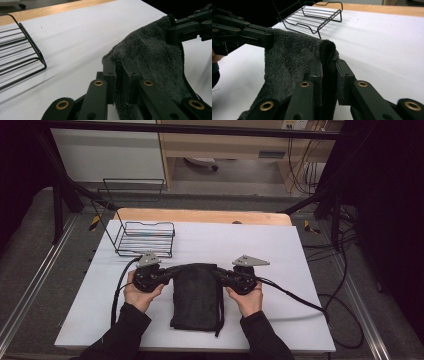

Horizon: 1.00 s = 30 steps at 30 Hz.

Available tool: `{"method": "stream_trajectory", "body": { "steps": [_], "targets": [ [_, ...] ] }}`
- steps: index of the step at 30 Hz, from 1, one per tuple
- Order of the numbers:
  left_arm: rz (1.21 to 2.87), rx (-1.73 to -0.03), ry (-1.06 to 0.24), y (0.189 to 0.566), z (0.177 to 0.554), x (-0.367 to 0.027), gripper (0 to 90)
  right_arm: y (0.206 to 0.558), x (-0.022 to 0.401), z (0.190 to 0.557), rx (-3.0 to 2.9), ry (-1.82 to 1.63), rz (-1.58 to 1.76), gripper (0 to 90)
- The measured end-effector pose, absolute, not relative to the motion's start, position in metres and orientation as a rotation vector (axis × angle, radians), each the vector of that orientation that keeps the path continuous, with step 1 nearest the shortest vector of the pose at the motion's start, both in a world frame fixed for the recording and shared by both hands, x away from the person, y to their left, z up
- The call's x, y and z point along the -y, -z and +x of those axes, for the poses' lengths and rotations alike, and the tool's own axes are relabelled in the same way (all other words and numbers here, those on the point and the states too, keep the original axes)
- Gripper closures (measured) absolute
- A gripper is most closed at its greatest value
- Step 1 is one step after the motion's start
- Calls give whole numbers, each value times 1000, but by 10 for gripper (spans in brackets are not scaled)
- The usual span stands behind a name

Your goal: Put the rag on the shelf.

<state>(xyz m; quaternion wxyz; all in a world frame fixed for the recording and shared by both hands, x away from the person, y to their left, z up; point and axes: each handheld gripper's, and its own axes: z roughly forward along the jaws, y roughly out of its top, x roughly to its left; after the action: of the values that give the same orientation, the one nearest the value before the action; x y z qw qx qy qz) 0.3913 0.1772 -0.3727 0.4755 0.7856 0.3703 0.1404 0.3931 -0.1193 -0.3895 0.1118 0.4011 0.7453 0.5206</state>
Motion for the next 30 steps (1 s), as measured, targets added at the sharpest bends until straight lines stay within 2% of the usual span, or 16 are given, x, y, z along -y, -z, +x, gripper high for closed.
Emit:
{"method": "stream_trajectory", "body": {
  "steps": [30],
  "targets": [
    [1807, -829, -430, 331, 372, -188, 826, 347, 112, 376, -2047, -1584, 1020, 792]
  ]
}}
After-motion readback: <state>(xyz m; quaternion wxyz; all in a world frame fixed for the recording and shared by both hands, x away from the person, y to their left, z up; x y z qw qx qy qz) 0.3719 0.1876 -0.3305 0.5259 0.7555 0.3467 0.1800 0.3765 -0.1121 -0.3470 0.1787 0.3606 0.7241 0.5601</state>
